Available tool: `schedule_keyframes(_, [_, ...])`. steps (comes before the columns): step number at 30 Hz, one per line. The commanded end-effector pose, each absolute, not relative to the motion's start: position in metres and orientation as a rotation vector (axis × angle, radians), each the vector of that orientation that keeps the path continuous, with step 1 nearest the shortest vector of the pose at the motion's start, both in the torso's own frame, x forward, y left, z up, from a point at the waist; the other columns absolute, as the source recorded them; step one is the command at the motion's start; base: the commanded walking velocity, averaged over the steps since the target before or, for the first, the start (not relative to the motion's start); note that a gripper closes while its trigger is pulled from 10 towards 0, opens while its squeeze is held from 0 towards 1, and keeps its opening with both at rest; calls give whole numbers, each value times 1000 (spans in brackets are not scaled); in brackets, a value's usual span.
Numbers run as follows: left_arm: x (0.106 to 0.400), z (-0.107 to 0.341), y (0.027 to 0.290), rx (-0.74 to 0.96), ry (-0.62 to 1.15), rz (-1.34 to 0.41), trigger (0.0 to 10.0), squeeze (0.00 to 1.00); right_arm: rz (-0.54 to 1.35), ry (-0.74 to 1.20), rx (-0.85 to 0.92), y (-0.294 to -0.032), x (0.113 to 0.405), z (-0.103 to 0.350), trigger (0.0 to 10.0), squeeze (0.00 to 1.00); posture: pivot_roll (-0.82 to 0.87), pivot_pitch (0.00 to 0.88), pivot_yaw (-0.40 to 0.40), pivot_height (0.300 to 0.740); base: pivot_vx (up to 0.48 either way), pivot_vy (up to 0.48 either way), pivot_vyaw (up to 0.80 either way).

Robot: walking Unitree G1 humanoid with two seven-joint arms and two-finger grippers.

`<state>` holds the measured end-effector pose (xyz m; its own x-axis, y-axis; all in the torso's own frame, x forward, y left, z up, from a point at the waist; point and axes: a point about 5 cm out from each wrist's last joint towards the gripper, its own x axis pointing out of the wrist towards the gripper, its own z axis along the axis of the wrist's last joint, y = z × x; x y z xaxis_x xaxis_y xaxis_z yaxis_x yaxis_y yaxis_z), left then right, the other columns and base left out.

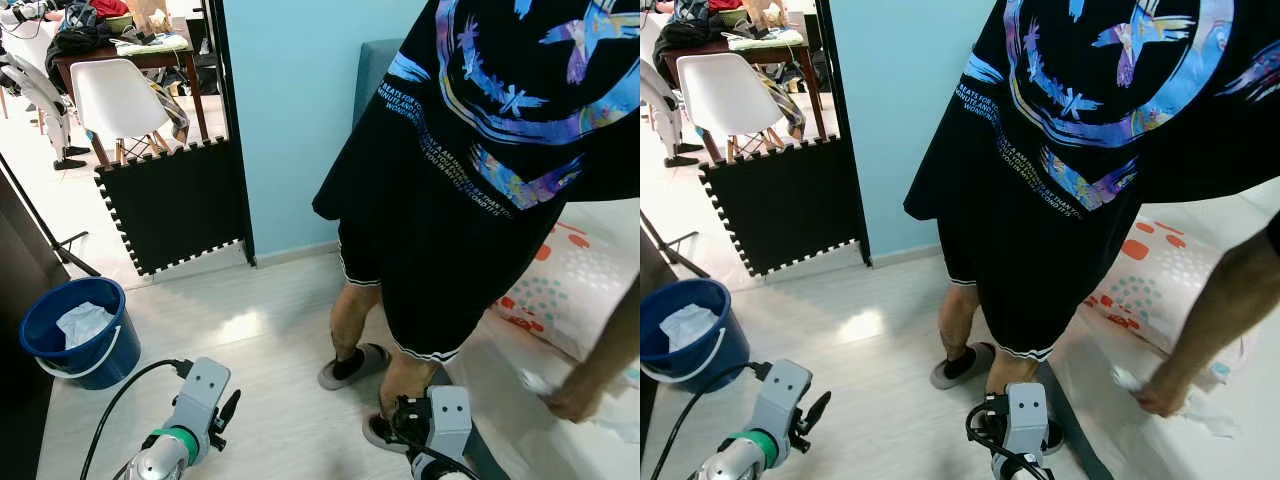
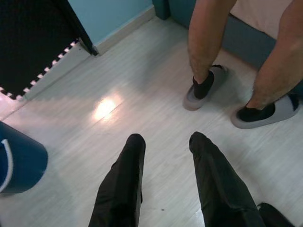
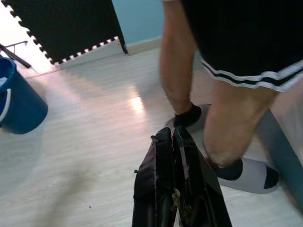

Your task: Clean up the room

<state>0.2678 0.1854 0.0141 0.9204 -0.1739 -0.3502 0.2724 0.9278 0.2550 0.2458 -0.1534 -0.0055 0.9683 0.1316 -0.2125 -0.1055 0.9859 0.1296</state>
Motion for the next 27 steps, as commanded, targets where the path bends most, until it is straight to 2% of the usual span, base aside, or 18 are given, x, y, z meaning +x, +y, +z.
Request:
schedule_keyframes(1, [259, 6, 190, 326, 362, -218, 10000, 0, 121, 262, 114, -155, 241, -12, 10000, 0, -138, 21, 56, 740, 0, 0, 0])
schedule_keyframes(16, [261, 6, 182, 348, 367, -226, 10000, 0, 159, 268, 86, -148, 241, -11, 10000, 0, -176, 8, 47, 740, 0, 0, 0])
schedule_keyframes(20, [260, 5, 180, 351, 368, -232, 10000, 0, 153, 274, 80, -151, 239, -13, 10000, 0, -175, 17, 45, 740, 0, 0, 0])
schedule_keyframes(21, [259, 5, 180, 351, 368, -232, 10000, 0, 152, 272, 78, -152, 239, -12, 10000, 0, -185, 45, 53, 740, 0, 0, 0])
schedule_keyframes(27, [254, 2, 178, 354, 373, -241, 10000, 0, 149, 277, 82, -152, 236, -13, 10000, 0, -177, 44, 51, 740, 0, 0, 0])
